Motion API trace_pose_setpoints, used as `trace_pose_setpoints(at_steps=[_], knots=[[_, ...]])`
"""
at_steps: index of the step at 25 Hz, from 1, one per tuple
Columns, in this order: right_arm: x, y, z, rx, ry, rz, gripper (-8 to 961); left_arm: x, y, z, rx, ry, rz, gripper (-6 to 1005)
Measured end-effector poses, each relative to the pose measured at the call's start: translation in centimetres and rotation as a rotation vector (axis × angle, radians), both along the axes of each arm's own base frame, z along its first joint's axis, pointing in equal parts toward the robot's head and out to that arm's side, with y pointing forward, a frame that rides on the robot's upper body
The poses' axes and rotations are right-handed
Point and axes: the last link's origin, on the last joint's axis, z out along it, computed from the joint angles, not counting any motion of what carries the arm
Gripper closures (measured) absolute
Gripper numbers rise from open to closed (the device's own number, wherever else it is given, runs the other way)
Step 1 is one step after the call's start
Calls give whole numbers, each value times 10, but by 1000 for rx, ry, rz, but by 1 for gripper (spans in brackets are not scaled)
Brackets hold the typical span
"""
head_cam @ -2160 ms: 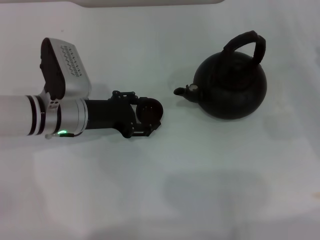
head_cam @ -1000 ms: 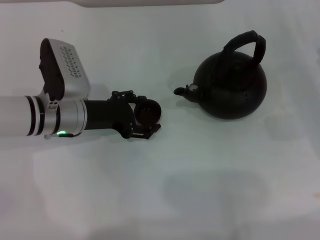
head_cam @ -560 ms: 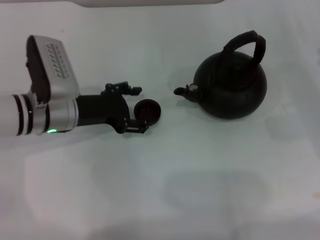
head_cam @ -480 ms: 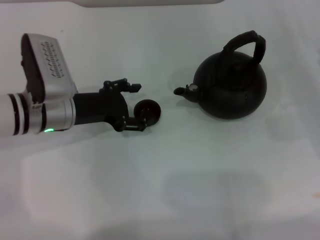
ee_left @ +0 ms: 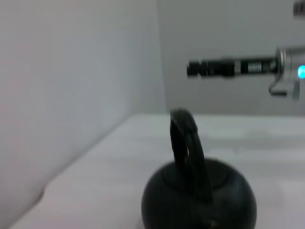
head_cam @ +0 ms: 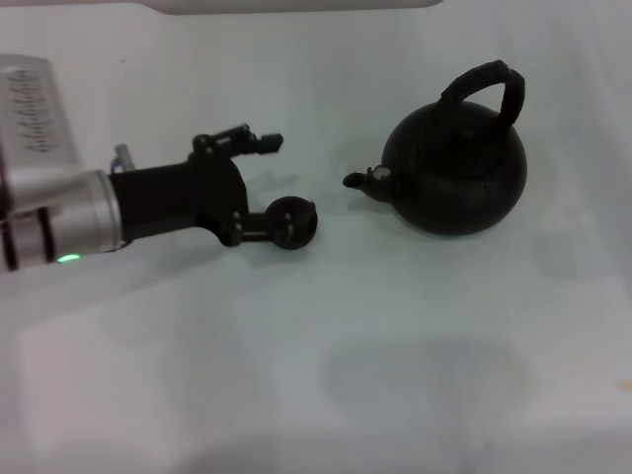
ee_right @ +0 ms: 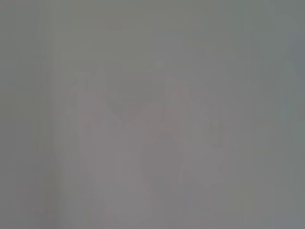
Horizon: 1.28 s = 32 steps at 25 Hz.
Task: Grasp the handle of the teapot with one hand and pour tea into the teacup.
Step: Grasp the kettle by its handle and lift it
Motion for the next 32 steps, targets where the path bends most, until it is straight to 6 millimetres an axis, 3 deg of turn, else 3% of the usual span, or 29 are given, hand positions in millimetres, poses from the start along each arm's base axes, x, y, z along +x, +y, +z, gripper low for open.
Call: trace_pose_setpoints(at_steps=[6, 8, 16, 26, 32], knots=[[-6, -15, -1, -64, -13, 77, 176, -15, -6, 25, 103, -57, 54, 123], [-9, -17, -3, -91, -11, 95, 176, -37, -9, 45, 197, -76, 133, 123], [-34, -21, -22, -282, 45, 207, 176, -74, -29, 74, 431, -149, 225, 126], [-61, -2, -55, -525, 20, 267, 177, -84, -37, 74, 447, -151, 264, 135], [-65, 8, -65, -559, -15, 248, 184, -85, -38, 74, 449, -152, 265, 137]])
